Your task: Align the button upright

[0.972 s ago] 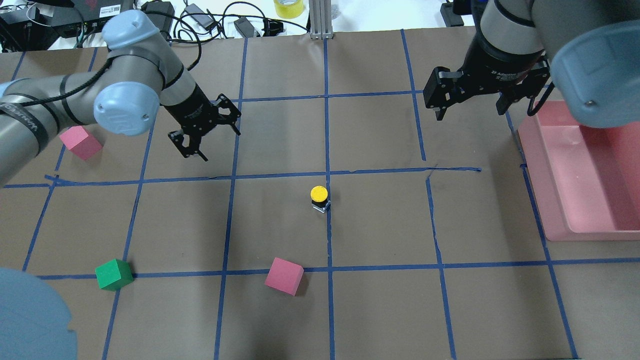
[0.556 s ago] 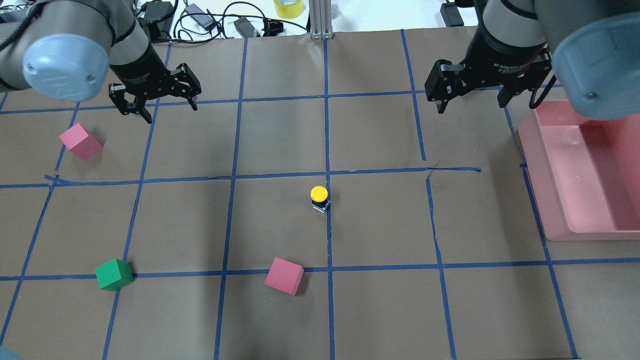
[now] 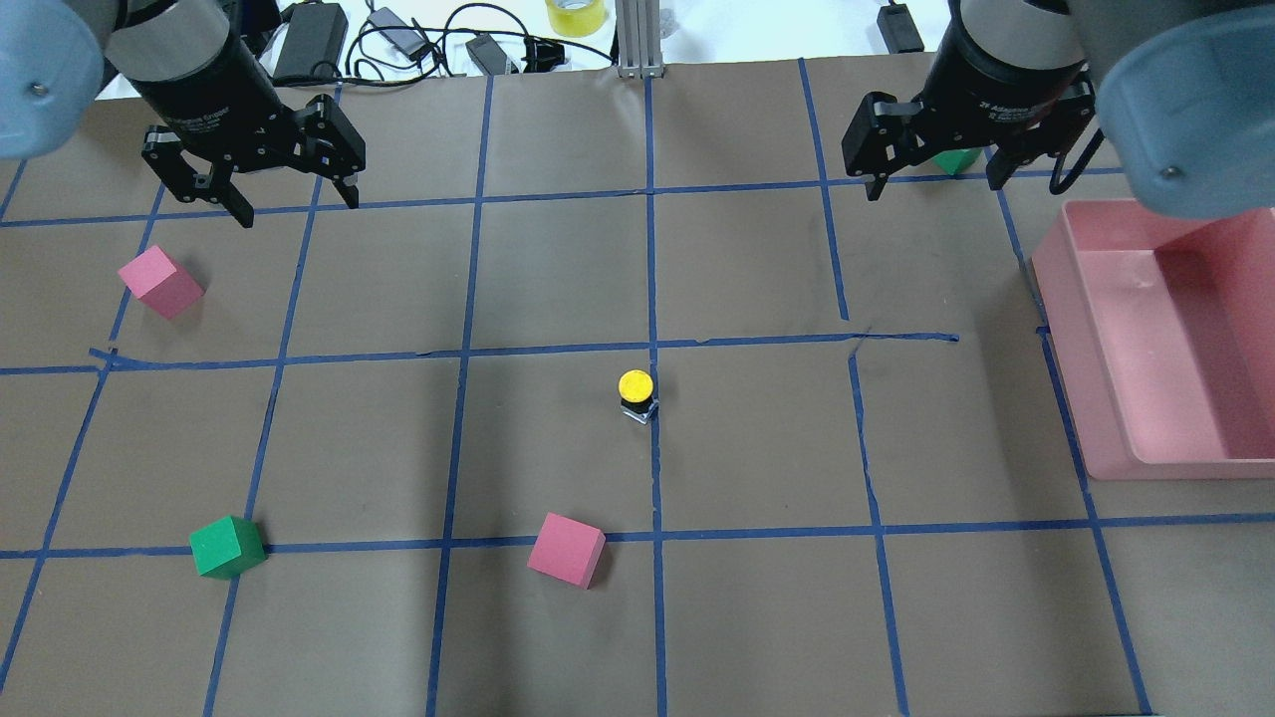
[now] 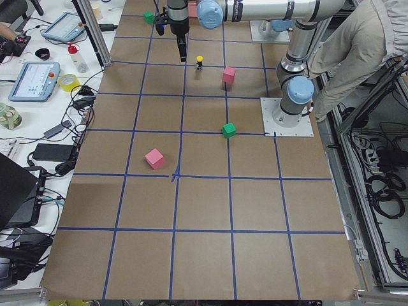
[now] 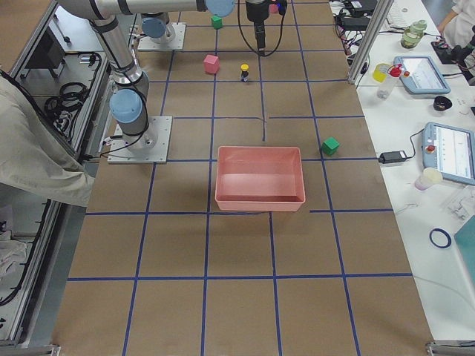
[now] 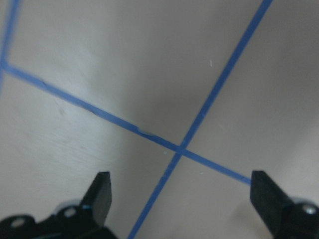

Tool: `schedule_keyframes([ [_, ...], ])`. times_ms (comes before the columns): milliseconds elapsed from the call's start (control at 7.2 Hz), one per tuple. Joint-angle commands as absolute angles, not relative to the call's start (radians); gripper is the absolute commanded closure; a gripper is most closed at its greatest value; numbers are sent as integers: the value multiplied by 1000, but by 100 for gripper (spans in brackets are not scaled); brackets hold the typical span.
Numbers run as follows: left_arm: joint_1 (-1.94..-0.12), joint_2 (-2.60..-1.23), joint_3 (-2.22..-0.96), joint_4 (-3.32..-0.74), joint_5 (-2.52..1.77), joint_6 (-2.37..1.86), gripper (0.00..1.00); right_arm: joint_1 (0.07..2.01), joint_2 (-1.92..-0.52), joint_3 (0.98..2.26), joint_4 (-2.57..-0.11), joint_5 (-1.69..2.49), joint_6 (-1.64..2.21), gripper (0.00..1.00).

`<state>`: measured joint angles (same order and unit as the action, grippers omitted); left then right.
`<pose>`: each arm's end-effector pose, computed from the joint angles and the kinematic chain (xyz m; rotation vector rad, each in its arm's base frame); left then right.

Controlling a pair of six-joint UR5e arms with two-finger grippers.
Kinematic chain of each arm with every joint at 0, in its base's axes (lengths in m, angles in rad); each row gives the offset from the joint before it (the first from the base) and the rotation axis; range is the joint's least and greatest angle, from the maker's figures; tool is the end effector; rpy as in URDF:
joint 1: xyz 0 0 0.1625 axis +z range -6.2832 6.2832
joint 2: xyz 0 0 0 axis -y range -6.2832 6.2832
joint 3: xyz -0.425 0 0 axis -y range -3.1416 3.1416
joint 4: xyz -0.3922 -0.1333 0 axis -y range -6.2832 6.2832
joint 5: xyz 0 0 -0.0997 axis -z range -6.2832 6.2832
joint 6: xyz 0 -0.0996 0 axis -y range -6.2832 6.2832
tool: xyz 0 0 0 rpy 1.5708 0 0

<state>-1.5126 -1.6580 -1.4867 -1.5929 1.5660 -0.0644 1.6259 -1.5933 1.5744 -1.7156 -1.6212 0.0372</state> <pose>-0.1029 -0.5333 0.4826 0.1922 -3.1307 -0.0396 0.1555 -0.4893 0.5129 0.0213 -3.0882 0.2567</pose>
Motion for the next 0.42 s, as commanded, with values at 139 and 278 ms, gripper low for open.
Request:
schedule_keyframes([
  [139, -1575, -1612, -1488, -1652, 1568, -60, 0, 1626, -1588, 1577, -1724, -1621, 38, 0],
  [278, -1574, -1599, -1493, -1667, 1571, -57, 0, 1626, -1588, 1577, -1724, -1621, 38, 0],
])
